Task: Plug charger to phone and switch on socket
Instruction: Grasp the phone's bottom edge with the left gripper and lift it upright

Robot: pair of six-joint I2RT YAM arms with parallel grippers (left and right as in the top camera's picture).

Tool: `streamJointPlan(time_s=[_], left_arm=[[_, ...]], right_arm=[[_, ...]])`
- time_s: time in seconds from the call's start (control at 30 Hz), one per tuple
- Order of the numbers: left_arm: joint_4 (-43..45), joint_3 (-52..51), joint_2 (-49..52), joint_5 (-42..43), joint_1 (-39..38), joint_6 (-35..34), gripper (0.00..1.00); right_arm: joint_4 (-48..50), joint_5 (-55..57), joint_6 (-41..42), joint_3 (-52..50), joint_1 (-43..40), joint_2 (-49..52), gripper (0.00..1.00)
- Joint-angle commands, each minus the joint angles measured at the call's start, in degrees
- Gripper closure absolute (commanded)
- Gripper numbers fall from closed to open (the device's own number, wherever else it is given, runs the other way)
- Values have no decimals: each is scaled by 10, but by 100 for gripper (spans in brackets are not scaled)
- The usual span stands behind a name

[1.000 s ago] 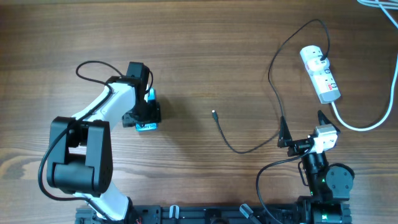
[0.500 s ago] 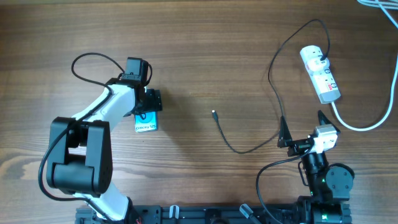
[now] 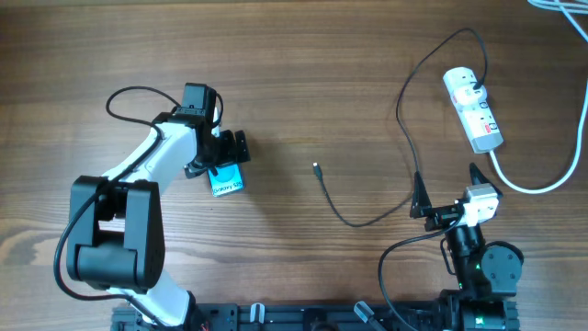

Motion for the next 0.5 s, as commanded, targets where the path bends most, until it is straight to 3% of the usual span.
streamJointPlan(time_s=[0.0, 0.1, 0.23, 0.47], left_arm=[[-37, -20, 54, 7, -6, -48, 9], [-187, 108, 54, -87, -6, -48, 0], [-322, 281, 54, -93, -6, -76, 0], [-318, 279, 83, -92, -6, -30, 0]], right_arm=[[3, 1, 4, 0, -2, -3, 0], [3, 1, 4, 0, -2, -3, 0], [3, 1, 5, 0, -2, -3, 0], [3, 1, 5, 0, -2, -3, 0]])
